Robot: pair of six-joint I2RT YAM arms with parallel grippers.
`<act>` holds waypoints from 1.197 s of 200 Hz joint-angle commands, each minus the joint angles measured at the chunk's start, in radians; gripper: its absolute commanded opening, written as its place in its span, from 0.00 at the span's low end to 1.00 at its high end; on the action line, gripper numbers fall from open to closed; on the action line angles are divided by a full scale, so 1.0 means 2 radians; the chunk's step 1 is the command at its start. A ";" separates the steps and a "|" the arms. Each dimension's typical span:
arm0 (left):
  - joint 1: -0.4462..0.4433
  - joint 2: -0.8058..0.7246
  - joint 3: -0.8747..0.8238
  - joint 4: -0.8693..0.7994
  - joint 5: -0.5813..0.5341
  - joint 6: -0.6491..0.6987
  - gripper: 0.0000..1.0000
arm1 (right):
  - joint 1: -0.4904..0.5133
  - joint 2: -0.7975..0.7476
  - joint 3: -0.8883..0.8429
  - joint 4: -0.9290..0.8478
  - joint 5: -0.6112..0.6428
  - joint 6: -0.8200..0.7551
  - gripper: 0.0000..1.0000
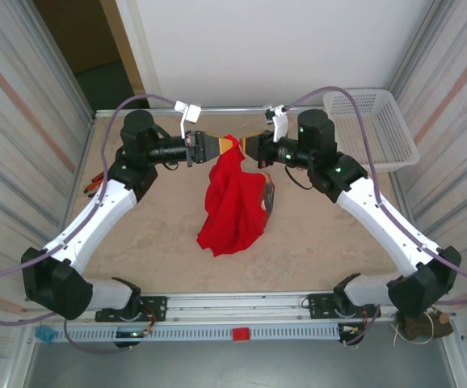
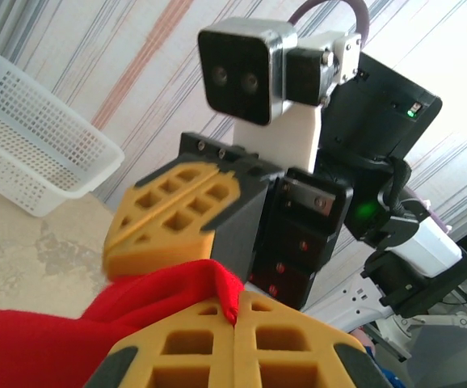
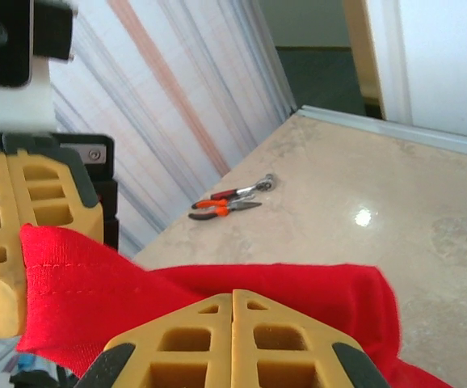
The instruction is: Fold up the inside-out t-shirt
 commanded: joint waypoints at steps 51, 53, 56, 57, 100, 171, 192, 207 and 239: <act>0.052 0.029 0.002 0.050 0.016 -0.016 0.00 | -0.066 -0.074 -0.048 0.038 0.049 0.076 0.38; 0.052 0.029 0.002 0.050 0.016 -0.016 0.00 | -0.068 -0.071 -0.053 0.040 0.049 0.079 0.46; 0.052 0.030 0.003 0.051 0.018 -0.016 0.00 | -0.070 -0.068 -0.059 0.043 0.048 0.085 0.54; 0.052 0.030 0.003 0.051 0.018 -0.016 0.00 | -0.070 -0.066 -0.062 0.045 0.048 0.087 0.56; 0.052 0.025 0.005 0.053 0.026 -0.018 0.00 | -0.070 0.035 -0.095 0.101 -0.006 0.175 0.77; 0.050 0.018 -0.003 0.050 0.026 -0.015 0.00 | -0.036 0.180 -0.091 0.275 -0.121 0.322 0.78; 0.050 0.019 -0.011 0.055 0.024 -0.017 0.00 | -0.035 0.205 -0.099 0.361 -0.160 0.373 0.46; 0.050 0.017 -0.021 0.058 0.021 -0.018 0.00 | -0.041 0.210 -0.101 0.400 -0.176 0.398 0.04; 0.051 0.002 -0.050 0.062 0.011 -0.012 0.00 | -0.074 0.173 -0.120 0.432 -0.177 0.408 0.00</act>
